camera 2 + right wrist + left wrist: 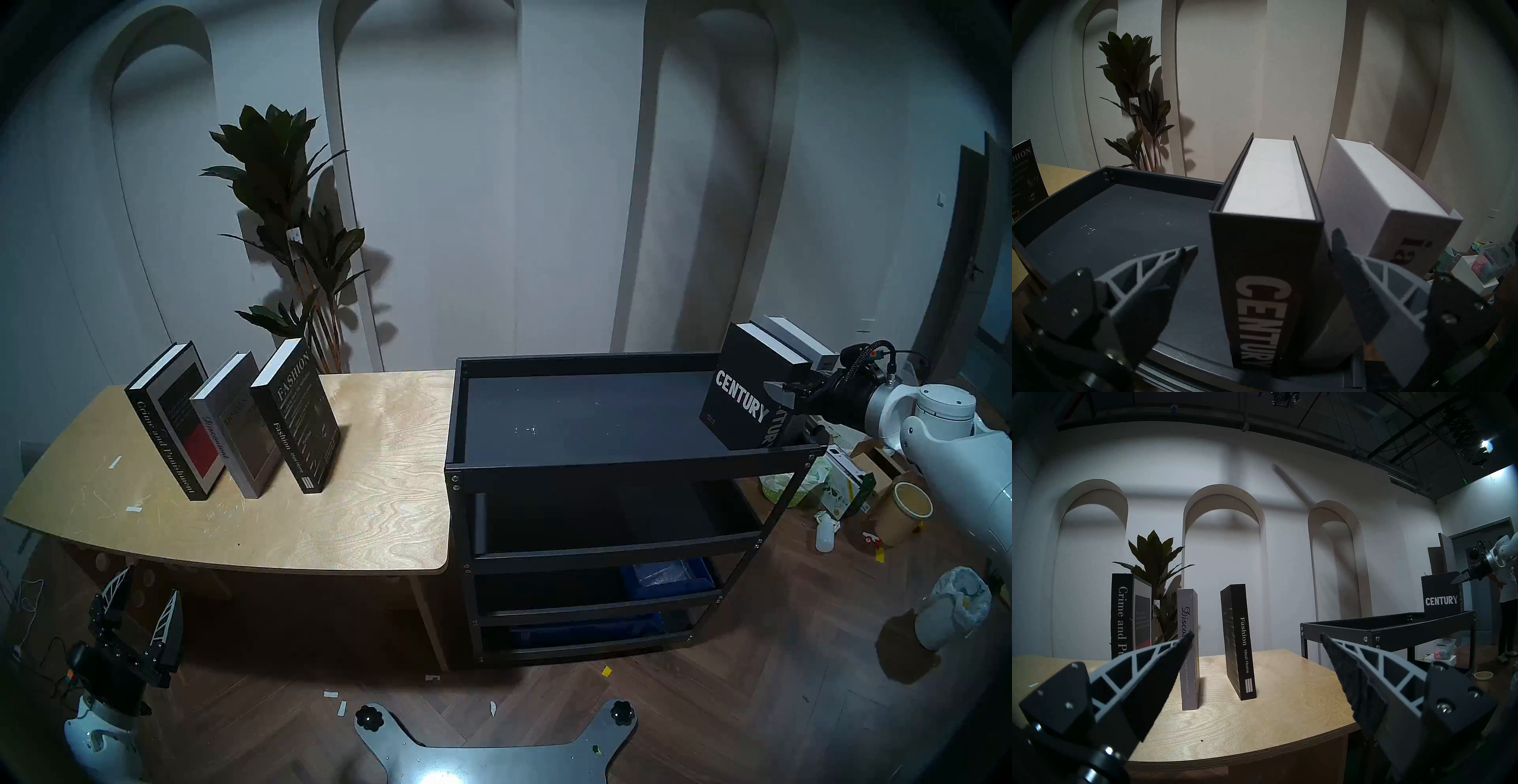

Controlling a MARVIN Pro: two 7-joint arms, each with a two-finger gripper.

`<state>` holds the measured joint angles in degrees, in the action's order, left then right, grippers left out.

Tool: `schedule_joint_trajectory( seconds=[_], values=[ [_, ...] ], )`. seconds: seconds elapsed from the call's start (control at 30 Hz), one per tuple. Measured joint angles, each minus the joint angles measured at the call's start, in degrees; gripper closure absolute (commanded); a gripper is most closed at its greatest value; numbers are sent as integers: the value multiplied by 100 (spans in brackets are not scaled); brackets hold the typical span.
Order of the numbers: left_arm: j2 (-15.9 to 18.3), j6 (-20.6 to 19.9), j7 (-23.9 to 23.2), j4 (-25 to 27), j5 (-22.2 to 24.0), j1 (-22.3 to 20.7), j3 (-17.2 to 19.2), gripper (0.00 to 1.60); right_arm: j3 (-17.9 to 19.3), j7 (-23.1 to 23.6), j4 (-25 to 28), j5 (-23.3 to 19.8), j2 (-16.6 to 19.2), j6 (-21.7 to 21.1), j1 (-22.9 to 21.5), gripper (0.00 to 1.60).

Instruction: Move the books from the display table onto the shelf, standing them upright with spines facing out and tallest at one end

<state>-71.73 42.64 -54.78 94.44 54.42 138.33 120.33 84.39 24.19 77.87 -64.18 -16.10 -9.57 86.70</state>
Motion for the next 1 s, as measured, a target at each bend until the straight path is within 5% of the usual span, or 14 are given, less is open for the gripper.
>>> schedule_joint_trajectory(
  seconds=[0.5,1.0],
  values=[
    [1,0,1,0,0,1,0,0,52,44,144,-31,34,-1,-78,0],
    [2,0,1,-1,2,1,0,0,507,71,455,-245,179,11,-221,0]
  ],
)
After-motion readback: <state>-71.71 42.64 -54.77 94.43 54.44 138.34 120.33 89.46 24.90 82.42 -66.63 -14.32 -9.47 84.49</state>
